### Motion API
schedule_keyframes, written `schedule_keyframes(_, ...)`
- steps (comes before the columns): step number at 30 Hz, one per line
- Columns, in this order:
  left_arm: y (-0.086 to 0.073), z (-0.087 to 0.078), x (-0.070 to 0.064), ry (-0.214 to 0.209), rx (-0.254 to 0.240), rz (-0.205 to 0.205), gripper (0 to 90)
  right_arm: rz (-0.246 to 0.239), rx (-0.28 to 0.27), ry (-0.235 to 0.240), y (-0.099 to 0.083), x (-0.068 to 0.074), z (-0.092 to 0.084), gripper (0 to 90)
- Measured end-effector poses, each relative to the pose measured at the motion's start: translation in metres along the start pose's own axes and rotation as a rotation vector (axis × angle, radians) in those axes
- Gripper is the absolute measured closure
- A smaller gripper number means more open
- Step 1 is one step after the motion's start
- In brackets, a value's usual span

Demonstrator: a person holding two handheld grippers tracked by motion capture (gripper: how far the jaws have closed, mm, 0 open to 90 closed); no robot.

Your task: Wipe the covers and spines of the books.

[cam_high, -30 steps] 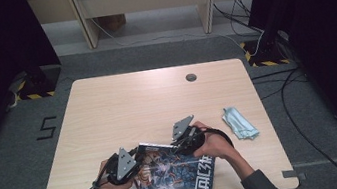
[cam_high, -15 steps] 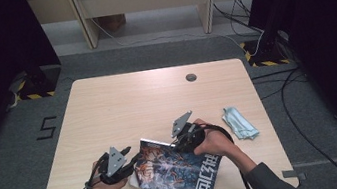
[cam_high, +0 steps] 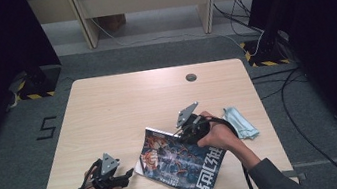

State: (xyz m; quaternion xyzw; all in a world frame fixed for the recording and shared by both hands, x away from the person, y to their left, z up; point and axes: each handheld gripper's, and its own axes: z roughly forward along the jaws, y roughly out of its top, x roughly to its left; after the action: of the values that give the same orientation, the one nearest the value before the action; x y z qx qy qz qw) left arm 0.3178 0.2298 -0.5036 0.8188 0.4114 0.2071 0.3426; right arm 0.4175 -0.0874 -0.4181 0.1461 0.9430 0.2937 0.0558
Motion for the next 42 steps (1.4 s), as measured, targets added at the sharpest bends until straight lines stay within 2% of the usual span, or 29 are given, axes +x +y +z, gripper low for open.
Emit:
schedule_keyframes(3,-0.001,0.001,0.002,0.007,0.002,-0.017,32.6,-0.006,-0.008,-0.018,0.003,-0.006,-0.006,83.2)
schedule_keyframes(6,-0.004,0.007,0.000,0.010,0.049,0.014,29.8,0.001,-0.002,-0.044,0.006,-0.011,-0.015,83.2)
schedule_keyframes(8,-0.004,0.008,0.000,0.003,0.044,-0.008,29.2,0.001,0.001,-0.068,0.009,-0.015,-0.021,83.2)
schedule_keyframes(10,-0.004,0.008,0.001,0.008,0.045,-0.010,28.6,-0.002,0.002,-0.087,0.011,-0.019,-0.028,83.2)
schedule_keyframes(12,-0.005,0.009,0.002,0.005,0.040,-0.031,27.3,-0.002,0.005,-0.104,0.013,-0.024,-0.035,83.2)
schedule_keyframes(16,-0.008,0.011,0.007,-0.007,0.039,-0.101,19.7,0.020,0.018,-0.157,0.016,-0.034,-0.048,83.2)
schedule_keyframes(18,-0.009,0.012,0.008,-0.006,0.035,-0.109,16.0,0.023,0.019,-0.181,0.018,-0.038,-0.053,83.2)
schedule_keyframes(24,-0.008,0.012,0.008,-0.003,0.037,-0.110,15.4,0.019,0.061,-0.275,0.028,-0.052,-0.066,83.2)
schedule_keyframes(30,-0.008,0.012,0.008,-0.005,0.039,-0.109,15.4,-0.002,0.122,-0.366,0.036,-0.057,-0.065,83.2)
schedule_keyframes(34,-0.008,0.012,0.008,-0.006,0.039,-0.108,15.3,-0.047,0.128,-0.352,0.042,-0.045,-0.062,83.2)
schedule_keyframes(37,-0.008,0.012,0.008,-0.005,0.042,-0.108,15.4,-0.050,0.130,-0.319,0.046,-0.032,-0.061,83.1)
schedule_keyframes(38,-0.008,0.012,0.008,-0.005,0.042,-0.108,15.3,-0.073,0.131,-0.307,0.047,-0.029,-0.060,83.1)
schedule_keyframes(41,-0.008,0.012,0.008,-0.005,0.040,-0.109,15.4,-0.078,0.134,-0.250,0.050,-0.016,-0.057,83.1)
schedule_keyframes(42,-0.008,0.012,0.008,-0.005,0.043,-0.109,15.4,-0.097,0.141,-0.231,0.051,-0.013,-0.056,83.1)
